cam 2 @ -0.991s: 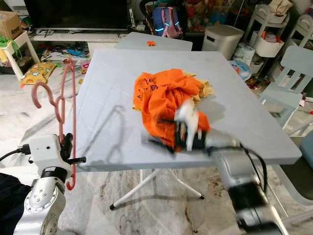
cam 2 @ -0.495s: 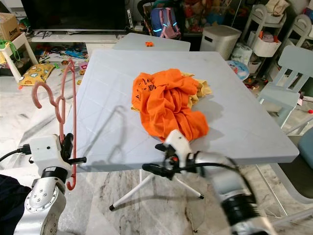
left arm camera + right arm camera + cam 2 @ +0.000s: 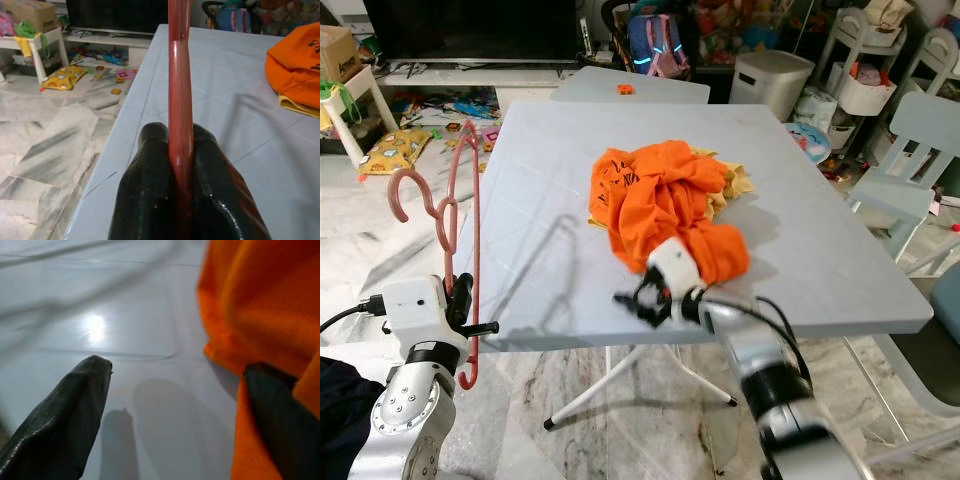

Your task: Hang hanger

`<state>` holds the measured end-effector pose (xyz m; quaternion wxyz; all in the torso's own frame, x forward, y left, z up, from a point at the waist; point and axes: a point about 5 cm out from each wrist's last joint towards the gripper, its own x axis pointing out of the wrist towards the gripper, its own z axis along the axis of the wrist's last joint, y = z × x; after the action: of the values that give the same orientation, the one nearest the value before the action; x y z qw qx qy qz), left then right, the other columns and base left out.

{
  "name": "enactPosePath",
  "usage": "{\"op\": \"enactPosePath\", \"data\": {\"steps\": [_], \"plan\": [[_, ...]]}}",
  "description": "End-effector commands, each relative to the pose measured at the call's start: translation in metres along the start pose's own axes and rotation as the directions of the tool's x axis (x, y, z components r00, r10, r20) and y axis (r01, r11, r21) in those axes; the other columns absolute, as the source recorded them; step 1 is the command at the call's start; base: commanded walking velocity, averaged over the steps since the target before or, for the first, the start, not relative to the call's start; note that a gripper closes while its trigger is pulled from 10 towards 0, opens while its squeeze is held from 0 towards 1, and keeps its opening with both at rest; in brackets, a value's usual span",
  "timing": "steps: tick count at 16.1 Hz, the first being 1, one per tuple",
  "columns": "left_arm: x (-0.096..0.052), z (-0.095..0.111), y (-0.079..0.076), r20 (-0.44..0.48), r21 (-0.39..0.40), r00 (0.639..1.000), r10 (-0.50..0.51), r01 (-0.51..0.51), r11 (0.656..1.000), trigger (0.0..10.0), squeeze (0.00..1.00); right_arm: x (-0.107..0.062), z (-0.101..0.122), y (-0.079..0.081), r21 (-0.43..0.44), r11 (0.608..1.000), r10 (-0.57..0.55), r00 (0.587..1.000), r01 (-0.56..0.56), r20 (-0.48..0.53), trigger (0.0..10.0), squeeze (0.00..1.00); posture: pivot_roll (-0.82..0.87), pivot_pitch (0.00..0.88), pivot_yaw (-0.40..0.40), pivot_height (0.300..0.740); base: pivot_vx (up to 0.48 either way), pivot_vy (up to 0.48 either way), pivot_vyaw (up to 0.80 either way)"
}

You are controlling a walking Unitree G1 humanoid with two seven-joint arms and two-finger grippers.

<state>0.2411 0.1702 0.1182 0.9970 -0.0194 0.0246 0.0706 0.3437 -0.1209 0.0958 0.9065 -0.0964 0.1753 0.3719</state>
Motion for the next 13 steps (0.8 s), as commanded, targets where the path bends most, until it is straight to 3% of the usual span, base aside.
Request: {"op": "enactPosePath", "data": {"steps": [1,3,5,7,9,11,13], "plan": [[-0.001,0.004,-0.001,0.014,0.0,1.0,0.001,-0.001,1.0,10.0,0.0,-0.001,-0.001,-0.007,0.002,0.999,-0.048,0.998,0.049,-0.029,10.0,1.0,0.04,0.0,-0.03,0.74,0.0,0.0,0.0],[-0.001,0.004,0.001,0.014,0.001,1.0,0.005,-0.005,1.0,10.0,0.0,0.005,-0.002,-0.018,-0.009,0.988,-0.156,0.983,0.156,-0.1,10.0,1.0,0.04,0.001,-0.033,0.74,0.0,0.0,0.0],[-0.001,0.005,0.001,0.016,0.001,1.0,0.009,-0.009,1.0,10.0,0.0,0.008,0.011,-0.032,0.012,0.958,-0.286,0.954,0.288,-0.087,10.0,1.0,0.04,0.0,-0.036,0.74,0.0,0.0,0.0],[-0.001,0.005,0.001,0.018,-0.001,1.0,0.01,-0.01,1.0,10.0,0.0,0.007,0.03,-0.044,0.047,0.912,-0.407,0.913,0.408,-0.027,10.0,1.0,0.05,0.0,-0.038,0.74,0.0,0.0,0.0],[-0.001,0.005,0.0,0.018,0.0,1.0,0.013,-0.013,1.0,10.0,0.0,0.001,0.052,-0.06,0.102,0.834,-0.548,0.836,0.543,0.032,10.0,1.0,0.05,0.0,-0.042,0.74,0.0,0.0,0.0],[-0.001,0.006,0.002,0.021,0.001,1.0,0.019,-0.019,1.0,10.0,0.0,-0.005,0.064,-0.069,0.131,0.777,-0.626,0.777,0.616,0.063,10.0,1.0,0.06,0.0,-0.044,0.74,0.0,0.0,0.0],[0.0,0.006,0.002,0.022,0.001,1.0,0.02,-0.02,1.0,10.0,0.0,-0.008,0.065,-0.074,0.124,0.75,-0.659,0.749,0.65,0.065,10.0,1.0,0.06,0.0,-0.042,0.74,0.0,0.0,0.0]]}}
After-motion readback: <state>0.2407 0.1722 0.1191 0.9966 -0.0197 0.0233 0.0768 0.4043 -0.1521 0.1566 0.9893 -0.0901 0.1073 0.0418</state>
